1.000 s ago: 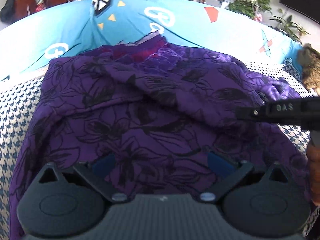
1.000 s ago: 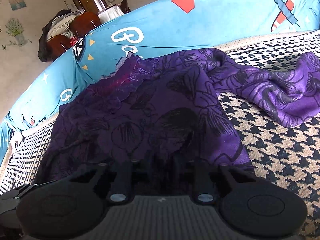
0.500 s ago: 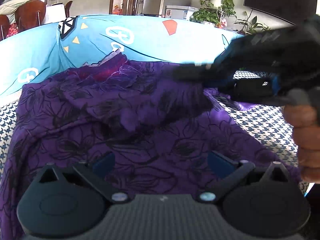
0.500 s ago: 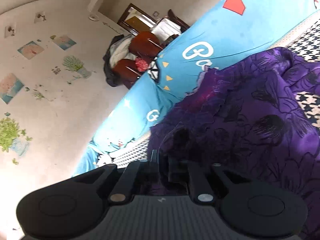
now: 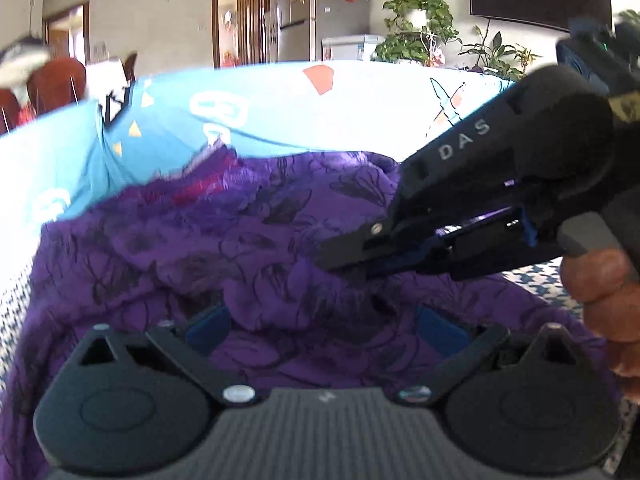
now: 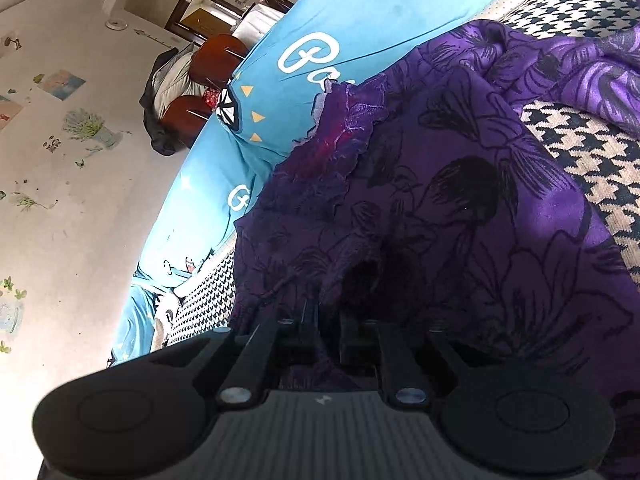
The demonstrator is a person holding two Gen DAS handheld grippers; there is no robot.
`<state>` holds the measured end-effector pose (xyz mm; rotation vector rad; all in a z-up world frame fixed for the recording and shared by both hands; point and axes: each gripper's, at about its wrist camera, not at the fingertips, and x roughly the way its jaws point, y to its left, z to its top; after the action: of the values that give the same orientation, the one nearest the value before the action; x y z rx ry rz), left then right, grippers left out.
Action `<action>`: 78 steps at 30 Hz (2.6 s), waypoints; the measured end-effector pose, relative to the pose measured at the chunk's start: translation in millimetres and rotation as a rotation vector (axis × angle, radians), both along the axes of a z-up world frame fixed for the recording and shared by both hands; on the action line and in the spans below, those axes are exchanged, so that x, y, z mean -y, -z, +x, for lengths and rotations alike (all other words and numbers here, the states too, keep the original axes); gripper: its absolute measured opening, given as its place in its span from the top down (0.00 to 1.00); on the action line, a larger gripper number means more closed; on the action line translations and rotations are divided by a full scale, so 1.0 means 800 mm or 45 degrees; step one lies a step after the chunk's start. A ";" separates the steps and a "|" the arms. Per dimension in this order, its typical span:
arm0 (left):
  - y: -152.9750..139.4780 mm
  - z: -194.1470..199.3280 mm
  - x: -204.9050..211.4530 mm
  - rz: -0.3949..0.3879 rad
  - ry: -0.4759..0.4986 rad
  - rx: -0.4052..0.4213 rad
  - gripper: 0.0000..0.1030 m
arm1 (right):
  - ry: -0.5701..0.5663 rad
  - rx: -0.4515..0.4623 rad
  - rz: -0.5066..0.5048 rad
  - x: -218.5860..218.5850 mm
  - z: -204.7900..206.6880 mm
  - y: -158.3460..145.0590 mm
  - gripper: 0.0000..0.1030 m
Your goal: Fold clothes
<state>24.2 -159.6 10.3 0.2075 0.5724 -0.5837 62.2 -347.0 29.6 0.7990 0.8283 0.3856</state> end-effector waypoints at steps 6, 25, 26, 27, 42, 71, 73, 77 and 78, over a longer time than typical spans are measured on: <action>0.004 0.007 0.013 -0.006 -0.024 0.009 0.11 | -0.034 0.014 0.005 -0.008 -0.002 -0.001 0.86; 0.014 0.029 -0.005 0.064 -0.229 -0.028 0.85 | -0.005 0.066 -0.111 -0.007 -0.013 -0.014 0.51; 0.014 0.029 -0.008 0.062 -0.238 -0.031 0.85 | 0.009 0.057 -0.113 -0.005 -0.014 -0.013 0.50; 0.014 0.029 -0.010 0.061 -0.247 -0.034 0.86 | 0.030 0.045 -0.137 -0.004 -0.014 -0.012 0.48; -0.010 0.020 -0.044 0.042 -0.318 0.025 0.92 | 0.130 -0.020 -0.581 -0.024 -0.011 0.019 0.30; -0.075 0.021 -0.173 0.018 -0.722 0.208 0.92 | 0.031 0.303 -1.139 -0.115 -0.031 0.054 0.00; -0.081 0.024 -0.188 0.008 -0.764 0.218 0.92 | 0.032 0.306 -1.139 -0.116 -0.030 0.055 0.00; -0.094 0.027 -0.216 0.001 -0.841 0.245 0.92 | 0.033 0.310 -1.141 -0.116 -0.031 0.055 0.00; -0.097 0.028 -0.223 0.001 -0.858 0.248 0.92 | 0.033 0.311 -1.142 -0.116 -0.031 0.055 0.00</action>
<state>46.3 18.6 88.2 0.0610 0.4172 0.0903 37.3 -253.9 -14.3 -0.0733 0.6618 0.0564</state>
